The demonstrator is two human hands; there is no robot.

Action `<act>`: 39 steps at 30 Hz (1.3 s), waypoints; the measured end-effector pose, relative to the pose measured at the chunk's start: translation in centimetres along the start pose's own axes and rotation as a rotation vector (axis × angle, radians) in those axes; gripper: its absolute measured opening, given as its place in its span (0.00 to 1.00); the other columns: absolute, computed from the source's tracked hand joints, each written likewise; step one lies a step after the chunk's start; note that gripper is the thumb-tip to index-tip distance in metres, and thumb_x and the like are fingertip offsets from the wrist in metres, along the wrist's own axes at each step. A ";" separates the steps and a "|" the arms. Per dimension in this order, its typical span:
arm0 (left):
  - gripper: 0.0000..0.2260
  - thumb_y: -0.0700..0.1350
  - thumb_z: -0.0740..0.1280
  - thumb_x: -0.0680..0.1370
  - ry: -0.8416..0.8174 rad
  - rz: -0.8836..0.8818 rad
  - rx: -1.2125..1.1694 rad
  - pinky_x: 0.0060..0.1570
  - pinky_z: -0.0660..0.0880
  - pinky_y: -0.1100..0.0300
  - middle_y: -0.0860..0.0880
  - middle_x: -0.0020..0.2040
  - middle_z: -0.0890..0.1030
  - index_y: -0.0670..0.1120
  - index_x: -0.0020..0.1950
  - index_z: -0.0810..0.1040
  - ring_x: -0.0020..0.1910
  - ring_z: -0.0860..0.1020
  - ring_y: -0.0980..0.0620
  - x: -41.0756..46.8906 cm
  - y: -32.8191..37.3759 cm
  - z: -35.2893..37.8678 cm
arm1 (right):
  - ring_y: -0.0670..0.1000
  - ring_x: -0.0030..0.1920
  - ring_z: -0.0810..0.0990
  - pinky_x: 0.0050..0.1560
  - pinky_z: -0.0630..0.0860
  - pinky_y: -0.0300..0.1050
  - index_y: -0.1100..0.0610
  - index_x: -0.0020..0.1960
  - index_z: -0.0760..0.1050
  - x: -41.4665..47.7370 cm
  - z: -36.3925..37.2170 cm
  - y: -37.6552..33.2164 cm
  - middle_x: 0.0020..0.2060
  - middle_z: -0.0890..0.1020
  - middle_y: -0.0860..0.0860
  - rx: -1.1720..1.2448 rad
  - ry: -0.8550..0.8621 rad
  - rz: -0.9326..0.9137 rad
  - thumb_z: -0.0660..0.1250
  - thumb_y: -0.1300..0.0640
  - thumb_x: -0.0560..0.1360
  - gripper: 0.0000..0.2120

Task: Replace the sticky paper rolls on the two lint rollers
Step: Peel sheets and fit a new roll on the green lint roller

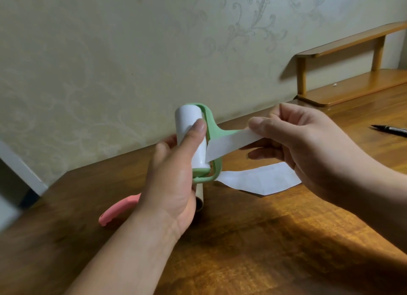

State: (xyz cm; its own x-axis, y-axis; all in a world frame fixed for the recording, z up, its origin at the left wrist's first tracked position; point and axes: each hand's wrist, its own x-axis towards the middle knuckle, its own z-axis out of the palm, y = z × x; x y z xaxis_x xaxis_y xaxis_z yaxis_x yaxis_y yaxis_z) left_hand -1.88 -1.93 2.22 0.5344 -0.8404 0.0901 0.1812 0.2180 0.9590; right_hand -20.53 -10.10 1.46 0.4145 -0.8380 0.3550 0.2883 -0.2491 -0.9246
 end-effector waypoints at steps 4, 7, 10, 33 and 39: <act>0.20 0.56 0.77 0.79 -0.028 -0.033 0.011 0.63 0.83 0.45 0.43 0.60 0.90 0.48 0.68 0.87 0.57 0.89 0.44 0.3 0.0 -0.4 | 0.52 0.47 0.91 0.50 0.88 0.49 0.54 0.38 0.72 0.1 -0.1 0.1 0.42 0.89 0.52 -0.025 0.014 0.001 0.73 0.58 0.81 0.15; 0.18 0.57 0.72 0.83 -0.041 -0.043 -0.034 0.62 0.84 0.48 0.44 0.60 0.91 0.48 0.68 0.86 0.56 0.90 0.47 0.7 0.1 -0.6 | 0.54 0.47 0.92 0.50 0.87 0.50 0.57 0.40 0.74 0.3 -0.3 0.3 0.46 0.91 0.56 -0.022 0.055 0.025 0.71 0.60 0.82 0.12; 0.18 0.56 0.70 0.85 -0.012 -0.015 -0.079 0.62 0.85 0.47 0.44 0.60 0.91 0.45 0.68 0.84 0.60 0.90 0.46 1.0 0.2 -0.7 | 0.57 0.48 0.92 0.47 0.86 0.47 0.72 0.53 0.76 0.6 -0.4 0.6 0.47 0.91 0.60 0.032 0.087 0.069 0.69 0.63 0.83 0.10; 0.16 0.57 0.74 0.82 0.045 -0.054 -0.122 0.47 0.87 0.52 0.44 0.54 0.91 0.51 0.65 0.87 0.51 0.90 0.47 1.3 0.3 -1.1 | 0.53 0.38 0.88 0.35 0.82 0.45 0.55 0.41 0.76 1.6 -1.3 0.5 0.38 0.89 0.55 0.199 0.167 -0.080 0.68 0.61 0.74 0.04; 0.17 0.53 0.73 0.84 0.031 -0.010 -0.246 0.46 0.86 0.56 0.45 0.59 0.91 0.45 0.68 0.84 0.55 0.91 0.49 1.7 1.0 -1.2 | 0.51 0.31 0.82 0.32 0.81 0.45 0.59 0.47 0.77 2.0 -1.6 0.9 0.37 0.86 0.56 0.246 0.261 -0.016 0.67 0.62 0.76 0.01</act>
State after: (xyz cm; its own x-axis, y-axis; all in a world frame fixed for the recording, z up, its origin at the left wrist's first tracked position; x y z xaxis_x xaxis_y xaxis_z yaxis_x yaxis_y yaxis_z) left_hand 0.16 -2.53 3.04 0.5558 -0.8284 0.0687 0.3800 0.3267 0.8654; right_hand -20.81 -12.75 1.14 0.1827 -0.9386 0.2928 0.5058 -0.1656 -0.8466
